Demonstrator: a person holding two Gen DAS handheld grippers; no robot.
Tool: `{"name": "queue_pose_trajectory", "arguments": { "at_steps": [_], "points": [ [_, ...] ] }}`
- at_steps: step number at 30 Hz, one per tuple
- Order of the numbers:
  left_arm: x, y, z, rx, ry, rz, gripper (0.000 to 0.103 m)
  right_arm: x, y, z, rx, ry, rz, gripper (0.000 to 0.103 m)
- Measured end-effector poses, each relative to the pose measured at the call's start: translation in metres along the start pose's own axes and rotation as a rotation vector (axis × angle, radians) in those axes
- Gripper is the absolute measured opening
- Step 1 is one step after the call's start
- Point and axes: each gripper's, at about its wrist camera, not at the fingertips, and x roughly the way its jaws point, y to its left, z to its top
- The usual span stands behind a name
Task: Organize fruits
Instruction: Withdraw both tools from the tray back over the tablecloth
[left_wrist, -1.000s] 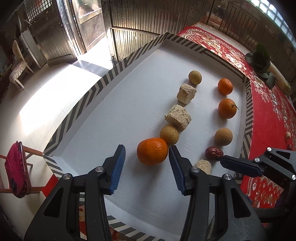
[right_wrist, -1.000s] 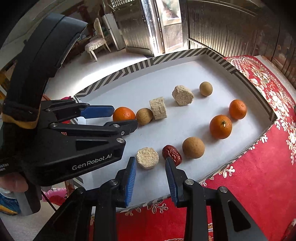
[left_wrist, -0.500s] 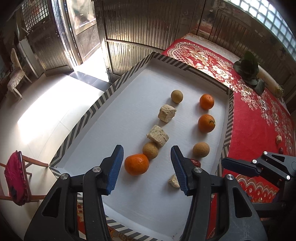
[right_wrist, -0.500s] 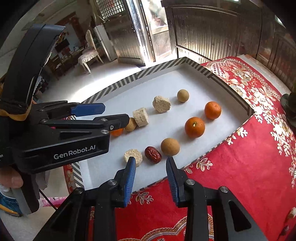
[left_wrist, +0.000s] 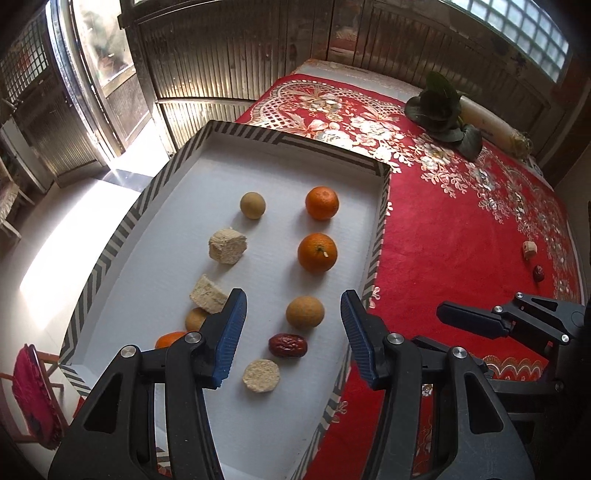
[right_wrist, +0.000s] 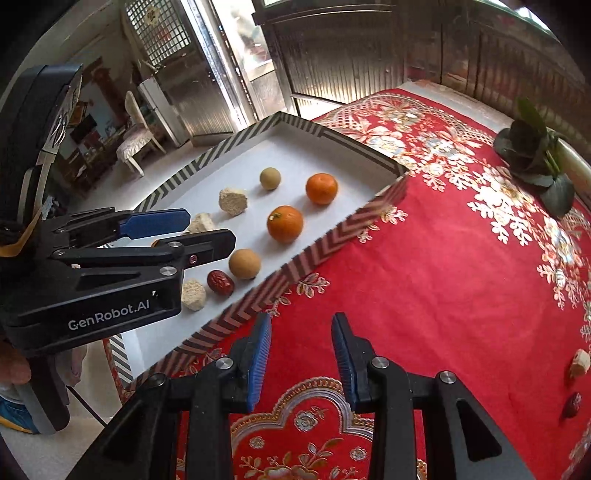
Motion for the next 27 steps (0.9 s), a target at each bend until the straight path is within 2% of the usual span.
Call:
{"name": "queue_pose_trajectory", "arguments": {
  "at_steps": [9,15,21,27],
  "points": [
    [0.011,-0.063,0.009,0.137,0.009,-0.072,0.053,-0.021,-0.049,-0.032,0.14,-0.012,-0.068,0.032],
    [0.02,-0.101,0.01,0.206,0.046,-0.131,0.053,-0.041,-0.089,-0.066,0.257,-0.029,-0.127,0.032],
    [0.027,-0.134,0.013,0.265,0.066,-0.168,0.053,-0.07,-0.148,-0.106,0.411,-0.044,-0.241,0.033],
    [0.034,-0.161,0.023,0.293,0.086,-0.203,0.053,-0.095,-0.204,-0.121,0.522,-0.091,-0.331,0.032]
  ]
}}
